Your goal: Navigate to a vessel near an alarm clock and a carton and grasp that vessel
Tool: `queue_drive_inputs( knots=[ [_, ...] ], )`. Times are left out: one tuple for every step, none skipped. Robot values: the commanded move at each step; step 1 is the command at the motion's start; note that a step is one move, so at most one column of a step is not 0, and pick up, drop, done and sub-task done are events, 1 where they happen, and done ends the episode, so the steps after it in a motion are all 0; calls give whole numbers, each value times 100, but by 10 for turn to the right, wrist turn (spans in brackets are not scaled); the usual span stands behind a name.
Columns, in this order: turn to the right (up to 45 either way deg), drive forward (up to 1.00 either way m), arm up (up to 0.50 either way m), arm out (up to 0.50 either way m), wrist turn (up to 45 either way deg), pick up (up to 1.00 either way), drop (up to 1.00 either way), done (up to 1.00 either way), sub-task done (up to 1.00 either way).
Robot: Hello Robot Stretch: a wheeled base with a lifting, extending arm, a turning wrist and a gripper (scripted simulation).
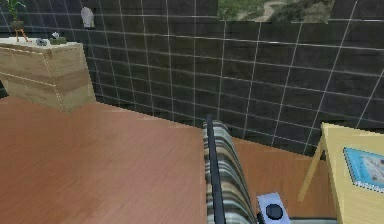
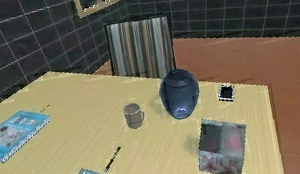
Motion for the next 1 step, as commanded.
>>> queue_drive_inputs(
  knots=[
    [0,0,32,0,0,0,0,0,0]
  ],
)
